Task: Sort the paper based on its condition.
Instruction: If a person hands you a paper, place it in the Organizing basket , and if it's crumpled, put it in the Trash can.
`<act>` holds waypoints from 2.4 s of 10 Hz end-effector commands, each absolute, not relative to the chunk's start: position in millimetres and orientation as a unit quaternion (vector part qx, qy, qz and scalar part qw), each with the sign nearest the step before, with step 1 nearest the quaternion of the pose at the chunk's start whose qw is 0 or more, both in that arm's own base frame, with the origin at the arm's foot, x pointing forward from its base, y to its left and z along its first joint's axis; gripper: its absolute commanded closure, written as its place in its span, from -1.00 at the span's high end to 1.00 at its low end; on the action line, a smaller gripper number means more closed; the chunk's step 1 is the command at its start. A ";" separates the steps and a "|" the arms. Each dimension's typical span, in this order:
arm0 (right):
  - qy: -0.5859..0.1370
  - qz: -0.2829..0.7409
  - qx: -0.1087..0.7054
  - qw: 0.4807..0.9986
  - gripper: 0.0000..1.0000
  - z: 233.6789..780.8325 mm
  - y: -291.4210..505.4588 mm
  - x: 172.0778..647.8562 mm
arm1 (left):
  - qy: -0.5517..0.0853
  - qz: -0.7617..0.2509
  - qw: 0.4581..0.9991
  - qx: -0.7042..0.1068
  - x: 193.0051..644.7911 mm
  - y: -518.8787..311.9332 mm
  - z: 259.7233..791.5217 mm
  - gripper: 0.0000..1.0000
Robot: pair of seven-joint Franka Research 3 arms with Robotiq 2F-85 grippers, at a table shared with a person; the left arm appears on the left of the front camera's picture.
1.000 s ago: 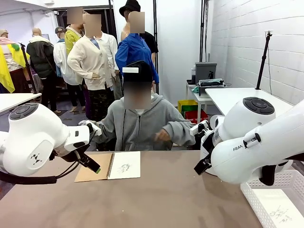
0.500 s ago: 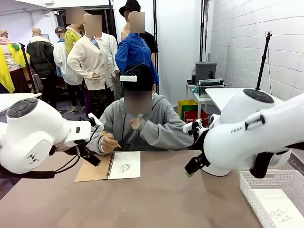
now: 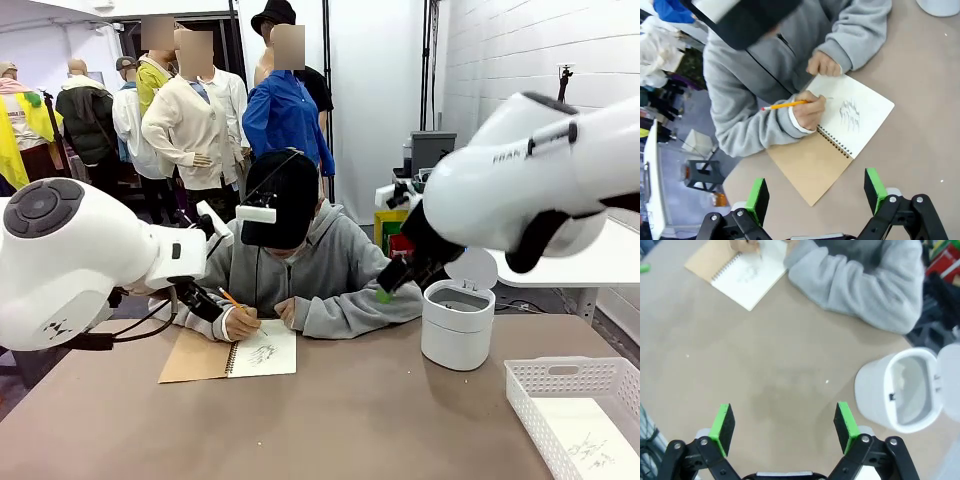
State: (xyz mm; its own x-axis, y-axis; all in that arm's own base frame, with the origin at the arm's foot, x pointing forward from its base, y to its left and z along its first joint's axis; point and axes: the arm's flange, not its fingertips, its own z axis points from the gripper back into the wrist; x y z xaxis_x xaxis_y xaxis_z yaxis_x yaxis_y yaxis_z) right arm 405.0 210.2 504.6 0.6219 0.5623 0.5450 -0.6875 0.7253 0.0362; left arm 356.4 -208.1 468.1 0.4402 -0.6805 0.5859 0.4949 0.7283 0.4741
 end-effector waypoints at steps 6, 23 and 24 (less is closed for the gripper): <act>-0.274 0.356 0.115 0.886 1.00 524.3 208.0 419.8 | -0.407 -0.324 0.843 0.141 334.4 -229.4 476.4 1.00; -0.247 0.417 0.153 0.861 1.00 620.6 199.1 425.6 | -0.343 -0.316 0.884 -0.032 317.2 -92.9 617.2 1.00; -0.254 0.411 0.153 0.862 1.00 624.2 194.9 427.3 | -0.349 -0.311 0.883 -0.035 318.7 -85.4 626.2 1.00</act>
State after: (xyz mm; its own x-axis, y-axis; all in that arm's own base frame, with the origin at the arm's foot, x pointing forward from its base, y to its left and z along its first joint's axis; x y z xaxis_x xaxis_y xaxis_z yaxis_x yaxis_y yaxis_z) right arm 419.9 198.3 622.7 0.5449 0.6204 0.5641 -0.7762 0.6276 0.0596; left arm 313.5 -93.5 619.8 0.5705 -0.5135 0.6409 0.5692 0.8098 0.1422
